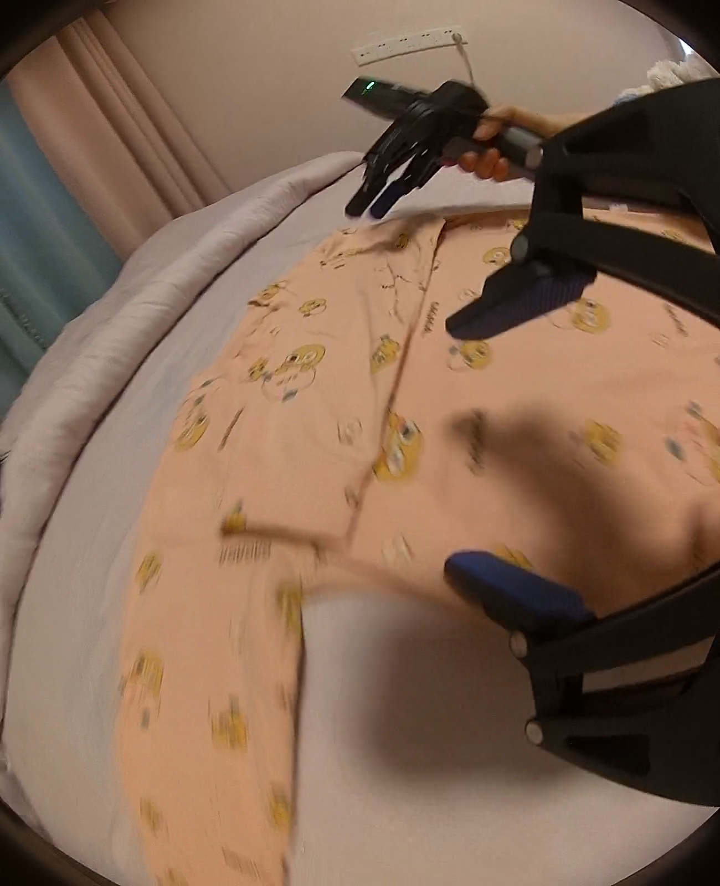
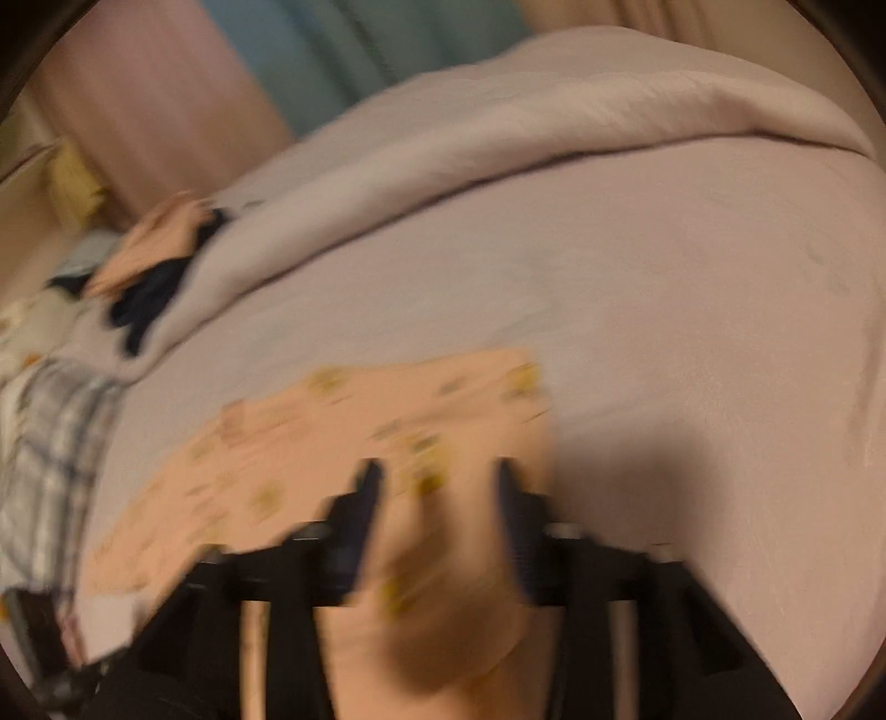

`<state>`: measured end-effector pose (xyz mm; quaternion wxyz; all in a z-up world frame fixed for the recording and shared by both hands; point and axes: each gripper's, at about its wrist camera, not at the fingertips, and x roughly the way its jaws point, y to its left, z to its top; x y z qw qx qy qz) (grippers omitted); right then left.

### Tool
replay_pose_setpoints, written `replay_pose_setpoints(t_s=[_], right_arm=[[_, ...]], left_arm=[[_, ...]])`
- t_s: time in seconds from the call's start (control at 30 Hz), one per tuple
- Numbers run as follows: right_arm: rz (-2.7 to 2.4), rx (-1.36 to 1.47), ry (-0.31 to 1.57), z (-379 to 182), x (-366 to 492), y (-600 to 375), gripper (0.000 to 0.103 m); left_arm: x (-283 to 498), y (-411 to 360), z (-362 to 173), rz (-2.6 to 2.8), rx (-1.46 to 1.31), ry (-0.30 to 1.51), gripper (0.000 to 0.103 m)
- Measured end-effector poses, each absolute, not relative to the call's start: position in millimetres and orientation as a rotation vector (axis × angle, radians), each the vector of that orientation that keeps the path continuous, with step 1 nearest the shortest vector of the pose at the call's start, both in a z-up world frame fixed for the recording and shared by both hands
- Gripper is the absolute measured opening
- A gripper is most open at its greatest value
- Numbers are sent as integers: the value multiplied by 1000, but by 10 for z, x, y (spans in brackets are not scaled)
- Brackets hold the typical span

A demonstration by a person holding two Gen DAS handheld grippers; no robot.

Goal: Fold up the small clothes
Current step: 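Fold the held sleeve across the shirt body with the right tool, then grasp the other sleeve cuff with the left tool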

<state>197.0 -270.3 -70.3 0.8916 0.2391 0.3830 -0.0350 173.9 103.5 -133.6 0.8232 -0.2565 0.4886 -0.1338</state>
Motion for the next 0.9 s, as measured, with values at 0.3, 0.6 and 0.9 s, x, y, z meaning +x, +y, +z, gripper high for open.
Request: replay_pose_setpoints(t_s=[0.3, 0.6, 0.9], right_arm=[[120, 209, 889, -823, 1703, -1768, 58], [159, 42, 951, -775, 1776, -1247, 58], [227, 41, 916, -707, 1717, -1008, 58]], left_arm=[[1055, 2136, -1475, -95, -846, 935, 81], [1145, 3044, -1604, 28, -1144, 793, 81], [1556, 3696, -1658, 158, -1321, 607, 81]])
